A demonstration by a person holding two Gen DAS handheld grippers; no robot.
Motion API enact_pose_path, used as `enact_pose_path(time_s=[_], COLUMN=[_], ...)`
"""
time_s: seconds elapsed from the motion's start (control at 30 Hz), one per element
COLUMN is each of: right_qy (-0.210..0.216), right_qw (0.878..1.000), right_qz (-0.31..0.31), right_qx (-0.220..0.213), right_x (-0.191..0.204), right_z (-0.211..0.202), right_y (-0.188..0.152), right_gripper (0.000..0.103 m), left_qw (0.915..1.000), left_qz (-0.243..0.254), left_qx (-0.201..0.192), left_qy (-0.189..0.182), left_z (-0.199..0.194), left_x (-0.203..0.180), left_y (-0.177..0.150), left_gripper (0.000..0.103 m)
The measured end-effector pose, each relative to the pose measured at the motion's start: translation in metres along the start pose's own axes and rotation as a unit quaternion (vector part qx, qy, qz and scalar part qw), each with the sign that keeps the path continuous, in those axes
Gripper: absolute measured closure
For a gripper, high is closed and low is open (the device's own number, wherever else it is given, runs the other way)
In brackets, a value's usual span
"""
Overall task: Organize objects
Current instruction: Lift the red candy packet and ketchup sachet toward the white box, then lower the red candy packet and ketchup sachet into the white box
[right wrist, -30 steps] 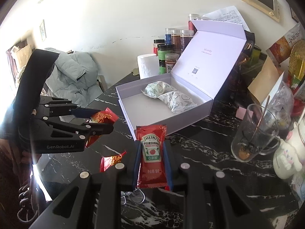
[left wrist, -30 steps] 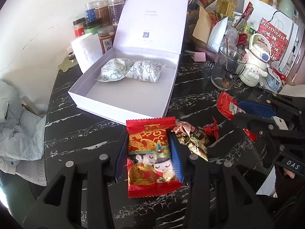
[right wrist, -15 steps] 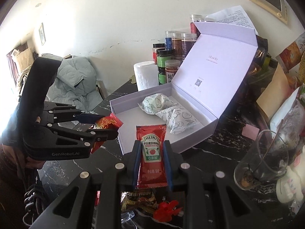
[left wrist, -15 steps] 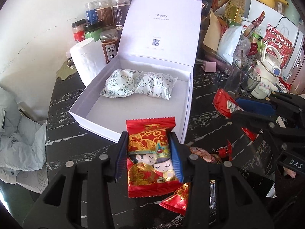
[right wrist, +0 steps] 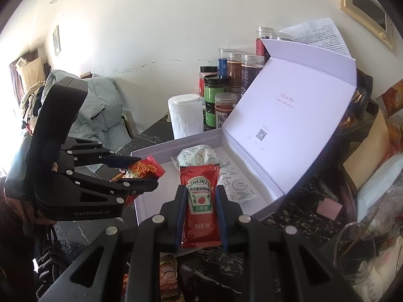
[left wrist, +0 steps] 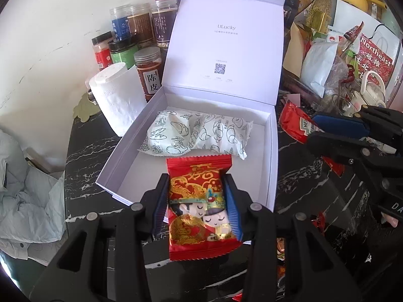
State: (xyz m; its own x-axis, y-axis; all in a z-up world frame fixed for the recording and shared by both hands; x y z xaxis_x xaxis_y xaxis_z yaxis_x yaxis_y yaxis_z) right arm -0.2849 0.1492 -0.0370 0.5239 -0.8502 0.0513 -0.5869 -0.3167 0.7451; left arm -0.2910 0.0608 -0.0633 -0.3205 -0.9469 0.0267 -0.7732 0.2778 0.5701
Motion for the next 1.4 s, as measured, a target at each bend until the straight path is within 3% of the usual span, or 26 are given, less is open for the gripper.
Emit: enact_pose_path(time_s=[0.8,1.1,1.4], right_qy=[0.016,0.039,0.070], right_qw=[1.000,0.999,0.997], right_qz=[-0.022,-0.017,0.004], right_qx=[-0.009,-0.005,0.037], right_x=[-0.027,-0.034,-0.041], right_z=[0.050,0.082,0.115], right_y=[0.057,0.066,0.042], right_gripper=[0.081,0.081,0.081], left_qw=[0.9992,0.9992,0.9998], left_qz=[-0.009,-0.002,0.004], left_qx=[-0.031,-0.021,0.019], left_qy=[0.023,0.033,0.003], left_z=[0.041,0.065,0.101], left_x=[0.031,0.045,0.034], left_y=[0.073,0.079,0.063], left_gripper=[0.063,0.063,0.063])
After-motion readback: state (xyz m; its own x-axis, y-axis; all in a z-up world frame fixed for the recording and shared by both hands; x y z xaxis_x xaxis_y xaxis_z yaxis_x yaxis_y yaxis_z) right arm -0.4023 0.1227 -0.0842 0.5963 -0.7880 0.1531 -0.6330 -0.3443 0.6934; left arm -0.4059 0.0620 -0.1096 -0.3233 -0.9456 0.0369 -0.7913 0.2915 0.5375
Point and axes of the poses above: each gripper's, at about its wrist camera, not at the fingertips, and z roughly the way its jaws point, x to its left, y to its top, the point moved 10 cm from there along z, roughly the way its jaws point, and after that the axes turned 3 degrees about x, right-handed, at the moved point
